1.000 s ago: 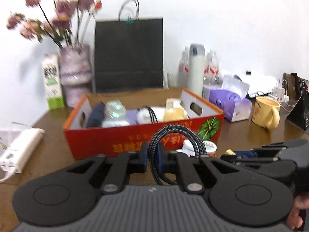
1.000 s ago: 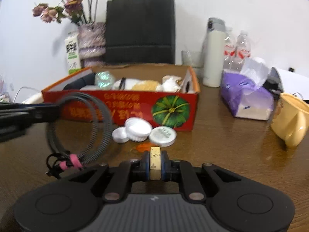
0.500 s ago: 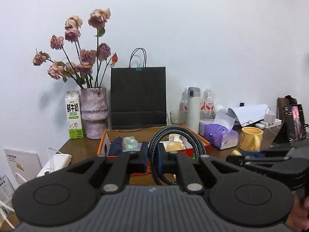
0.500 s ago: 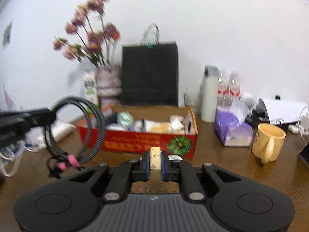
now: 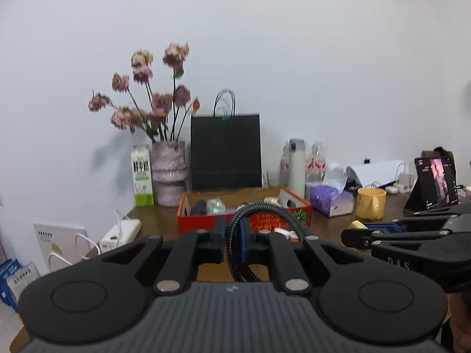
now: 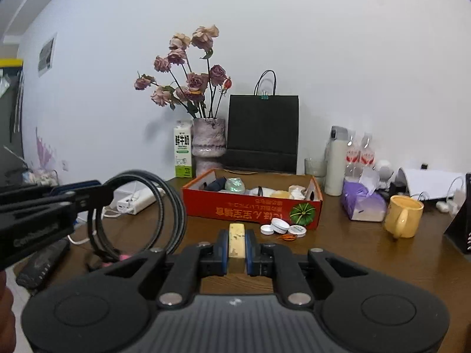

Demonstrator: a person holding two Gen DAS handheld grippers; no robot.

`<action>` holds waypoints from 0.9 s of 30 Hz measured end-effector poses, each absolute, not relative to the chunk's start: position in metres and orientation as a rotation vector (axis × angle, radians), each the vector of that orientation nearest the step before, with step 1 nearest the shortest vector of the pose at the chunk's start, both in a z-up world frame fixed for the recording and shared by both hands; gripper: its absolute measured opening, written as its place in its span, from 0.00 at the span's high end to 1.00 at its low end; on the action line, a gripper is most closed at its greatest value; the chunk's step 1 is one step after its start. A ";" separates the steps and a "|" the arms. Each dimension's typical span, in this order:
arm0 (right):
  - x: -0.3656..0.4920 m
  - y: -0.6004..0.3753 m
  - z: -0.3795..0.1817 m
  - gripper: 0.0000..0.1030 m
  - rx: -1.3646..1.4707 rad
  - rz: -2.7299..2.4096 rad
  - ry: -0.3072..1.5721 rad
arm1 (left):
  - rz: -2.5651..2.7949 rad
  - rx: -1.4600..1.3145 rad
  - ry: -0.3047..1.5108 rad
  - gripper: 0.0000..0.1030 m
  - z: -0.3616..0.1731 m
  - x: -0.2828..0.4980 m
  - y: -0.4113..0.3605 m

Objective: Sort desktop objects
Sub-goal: 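Lift both held items and carry them over the box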

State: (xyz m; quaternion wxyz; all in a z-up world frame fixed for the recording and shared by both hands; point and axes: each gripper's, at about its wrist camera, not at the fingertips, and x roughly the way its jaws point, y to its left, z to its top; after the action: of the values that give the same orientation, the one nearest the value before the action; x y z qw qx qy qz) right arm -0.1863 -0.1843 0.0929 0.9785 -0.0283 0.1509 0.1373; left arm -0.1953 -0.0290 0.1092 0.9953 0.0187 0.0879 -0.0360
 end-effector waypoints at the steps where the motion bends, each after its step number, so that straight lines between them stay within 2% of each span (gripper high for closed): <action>1: -0.183 -0.184 0.093 0.90 -0.054 0.278 0.318 | -0.079 0.017 0.181 0.90 0.111 -0.192 -0.026; 14: -0.156 -0.199 0.082 0.90 0.000 0.237 0.362 | -0.084 0.007 0.198 0.93 0.105 -0.171 -0.028; 22: -0.117 -0.215 0.093 0.90 -0.008 0.192 0.320 | -0.094 0.017 0.127 0.93 0.129 -0.128 -0.027; 27: -0.079 -0.225 0.107 0.90 0.013 0.193 0.305 | -0.165 -0.068 0.148 0.93 0.150 -0.076 -0.015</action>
State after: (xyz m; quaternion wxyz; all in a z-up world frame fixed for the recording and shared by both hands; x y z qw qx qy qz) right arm -0.0787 -0.2254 0.1067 0.9837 0.0063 0.1517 0.0958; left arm -0.0760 -0.0148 0.1500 0.9933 -0.0339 0.0739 -0.0823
